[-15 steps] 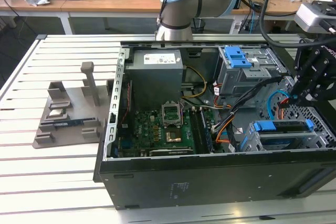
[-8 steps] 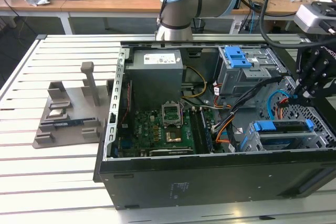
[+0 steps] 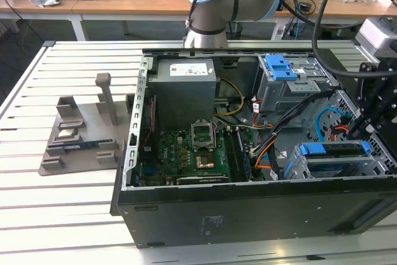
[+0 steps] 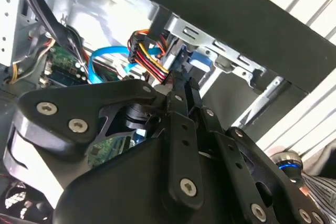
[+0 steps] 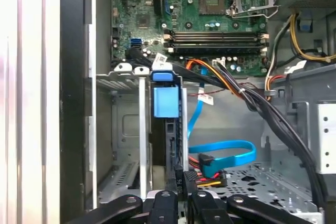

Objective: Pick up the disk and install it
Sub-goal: 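Insert the first disk wire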

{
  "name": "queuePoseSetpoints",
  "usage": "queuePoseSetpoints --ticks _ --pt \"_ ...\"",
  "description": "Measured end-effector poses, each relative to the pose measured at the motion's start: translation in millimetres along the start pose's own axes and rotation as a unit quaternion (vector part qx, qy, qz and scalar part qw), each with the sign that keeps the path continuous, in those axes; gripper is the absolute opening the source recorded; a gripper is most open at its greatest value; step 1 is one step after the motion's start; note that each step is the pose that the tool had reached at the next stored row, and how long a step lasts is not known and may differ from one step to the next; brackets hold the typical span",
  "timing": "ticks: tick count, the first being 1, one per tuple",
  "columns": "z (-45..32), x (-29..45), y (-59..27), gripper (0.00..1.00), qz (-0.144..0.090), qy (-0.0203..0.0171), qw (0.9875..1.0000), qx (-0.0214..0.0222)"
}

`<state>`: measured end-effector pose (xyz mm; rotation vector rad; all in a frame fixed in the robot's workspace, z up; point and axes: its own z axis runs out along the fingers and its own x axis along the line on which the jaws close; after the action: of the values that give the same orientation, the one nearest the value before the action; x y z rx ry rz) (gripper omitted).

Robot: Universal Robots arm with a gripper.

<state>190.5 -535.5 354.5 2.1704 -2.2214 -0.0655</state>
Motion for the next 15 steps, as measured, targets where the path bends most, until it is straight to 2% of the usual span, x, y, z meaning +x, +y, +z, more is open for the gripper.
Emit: queuePoseSetpoints --ticks 4,9,11,12,15 --pt "4.2 0.1 2.3 0.17 0.000 0.0002 1.0000 0.0000" --pt "11.6 -3.9 3.1 0.17 0.000 0.0001 1.0000 0.0000" --pt "12.3 -3.5 3.0 0.17 0.000 0.0002 1.0000 0.0000" --pt "14.1 0.5 2.8 0.17 0.000 0.0003 1.0000 0.0000" --pt "18.1 0.5 2.6 0.17 0.000 0.0002 1.0000 0.0000"
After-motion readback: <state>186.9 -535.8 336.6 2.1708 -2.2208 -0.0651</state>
